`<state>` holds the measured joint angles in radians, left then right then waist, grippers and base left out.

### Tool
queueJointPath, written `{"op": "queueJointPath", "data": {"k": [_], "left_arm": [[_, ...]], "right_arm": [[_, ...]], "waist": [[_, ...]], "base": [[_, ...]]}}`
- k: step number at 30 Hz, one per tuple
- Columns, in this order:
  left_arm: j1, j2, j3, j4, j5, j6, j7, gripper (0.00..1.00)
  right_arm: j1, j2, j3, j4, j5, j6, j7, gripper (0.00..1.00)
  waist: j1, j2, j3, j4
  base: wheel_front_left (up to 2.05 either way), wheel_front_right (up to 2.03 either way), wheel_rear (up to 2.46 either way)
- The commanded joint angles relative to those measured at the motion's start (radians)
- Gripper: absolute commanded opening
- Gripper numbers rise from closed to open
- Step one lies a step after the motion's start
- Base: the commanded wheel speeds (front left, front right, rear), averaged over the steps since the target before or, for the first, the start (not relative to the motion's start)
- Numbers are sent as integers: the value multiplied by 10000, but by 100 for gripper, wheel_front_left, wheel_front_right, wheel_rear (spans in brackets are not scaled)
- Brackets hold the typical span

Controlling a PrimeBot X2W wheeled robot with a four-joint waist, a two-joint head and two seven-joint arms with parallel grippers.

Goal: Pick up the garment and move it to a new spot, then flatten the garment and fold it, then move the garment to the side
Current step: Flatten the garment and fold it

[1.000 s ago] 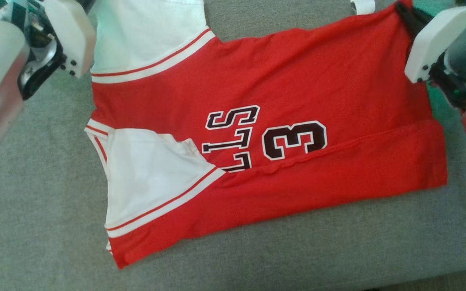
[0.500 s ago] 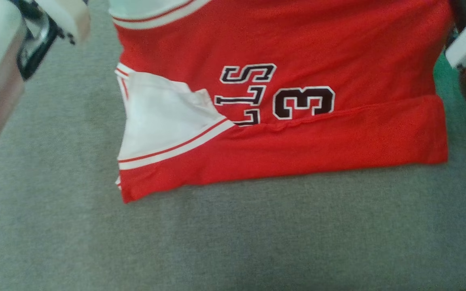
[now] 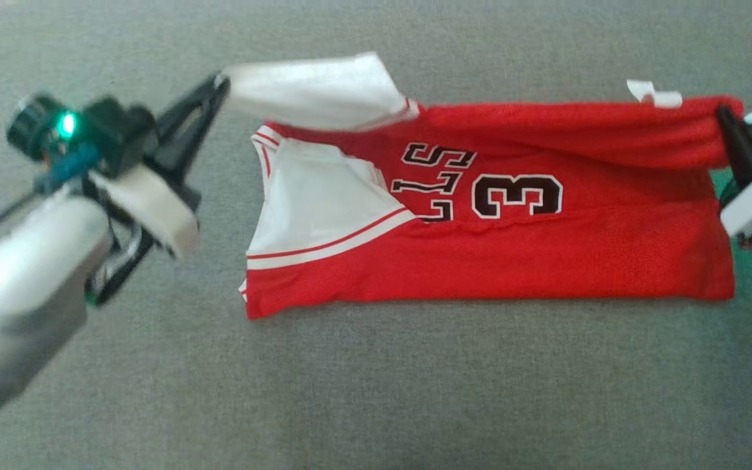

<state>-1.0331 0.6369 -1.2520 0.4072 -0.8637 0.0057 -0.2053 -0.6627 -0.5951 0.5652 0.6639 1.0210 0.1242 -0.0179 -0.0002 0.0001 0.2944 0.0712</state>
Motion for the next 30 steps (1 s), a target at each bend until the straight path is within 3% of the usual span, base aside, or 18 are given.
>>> {"op": "queueJointPath", "data": {"k": [1,11,16,24,25,26,27,28,29,30], "left_arm": [[-52,607,431,-488,-120,247,-120,0],[2277,1737,221,-3373,-575,1831,-165,0],[2923,1668,130,-3748,-641,2149,-246,0],[3522,1243,195,-3199,-399,2478,-471,0],[3594,1203,234,-3134,-378,2509,-489,0],[3660,1166,276,-3077,-349,2540,-505,0],[3738,1124,310,-3024,-335,2552,-517,0],[3814,1087,338,-2972,-320,2555,-526,10],[3886,1049,370,-2915,-303,2569,-534,38],[3886,1049,370,-2915,-303,2569,-534,38]], "right_arm": [[359,-352,-76,-289,57,65,-167,0],[1951,-578,-535,-878,-134,65,-323,0],[2512,-413,-896,-1022,-383,65,-379,0],[3426,-56,-1584,-1426,-680,65,-509,0],[3556,-2,-1662,-1488,-709,65,-495,5],[3685,43,-1737,-1543,-738,65,-459,23],[3813,93,-1800,-1598,-763,65,-406,49],[3937,145,-1879,-1644,-778,65,-361,93],[4057,196,-1982,-1669,-805,65,-339,100],[4057,196,-1982,-1669,-805,65,-339,100]], "waist": [[2,-1,-188,111],[2,-1,-349,237],[2,-1,-283,282],[2,-1,-337,201],[2,-1,-367,174],[2,-1,-395,149],[2,-1,-436,119],[2,-1,-476,94],[2,-1,-516,74],[2,-1,-516,74]], "base": [[0,0,0],[0,0,0],[0,0,0],[0,0,0],[0,0,0],[0,0,0],[0,0,0],[0,0,0],[0,0,0],[0,0,0]]}}
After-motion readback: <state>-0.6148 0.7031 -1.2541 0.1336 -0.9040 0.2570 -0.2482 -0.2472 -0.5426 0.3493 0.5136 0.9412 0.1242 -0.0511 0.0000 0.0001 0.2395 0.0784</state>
